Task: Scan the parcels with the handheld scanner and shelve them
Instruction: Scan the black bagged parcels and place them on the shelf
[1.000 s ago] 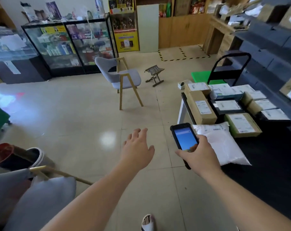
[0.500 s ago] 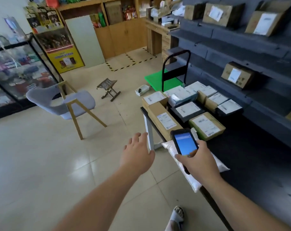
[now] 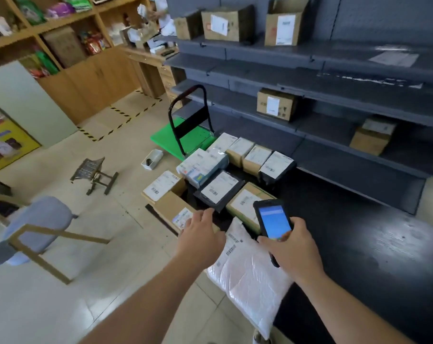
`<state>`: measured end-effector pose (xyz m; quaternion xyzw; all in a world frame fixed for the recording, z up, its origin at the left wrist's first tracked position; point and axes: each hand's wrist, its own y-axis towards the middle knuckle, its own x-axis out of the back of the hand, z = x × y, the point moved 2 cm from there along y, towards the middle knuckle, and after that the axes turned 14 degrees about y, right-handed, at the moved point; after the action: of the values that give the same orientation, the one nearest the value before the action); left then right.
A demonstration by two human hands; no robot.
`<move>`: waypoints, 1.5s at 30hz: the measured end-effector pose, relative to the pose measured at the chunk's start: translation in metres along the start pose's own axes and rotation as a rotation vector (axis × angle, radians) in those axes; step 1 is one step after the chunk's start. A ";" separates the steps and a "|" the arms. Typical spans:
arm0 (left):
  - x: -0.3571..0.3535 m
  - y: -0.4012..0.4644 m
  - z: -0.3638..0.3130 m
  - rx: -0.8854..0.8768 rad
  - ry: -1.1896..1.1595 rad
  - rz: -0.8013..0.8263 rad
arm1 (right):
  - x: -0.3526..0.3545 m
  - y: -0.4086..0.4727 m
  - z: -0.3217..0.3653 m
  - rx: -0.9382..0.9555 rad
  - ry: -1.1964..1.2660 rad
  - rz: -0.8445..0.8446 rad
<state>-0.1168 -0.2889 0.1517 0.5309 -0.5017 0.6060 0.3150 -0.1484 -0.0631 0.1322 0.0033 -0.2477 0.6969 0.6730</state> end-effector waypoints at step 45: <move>-0.134 0.367 -0.181 0.016 -0.223 0.240 | -0.009 0.165 -0.094 -0.531 0.170 -0.540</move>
<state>-0.4796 -0.2072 -0.0648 0.5336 -0.5886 0.5804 0.1785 -0.2717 -0.0340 -0.0101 -0.1635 -0.3530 0.4040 0.8279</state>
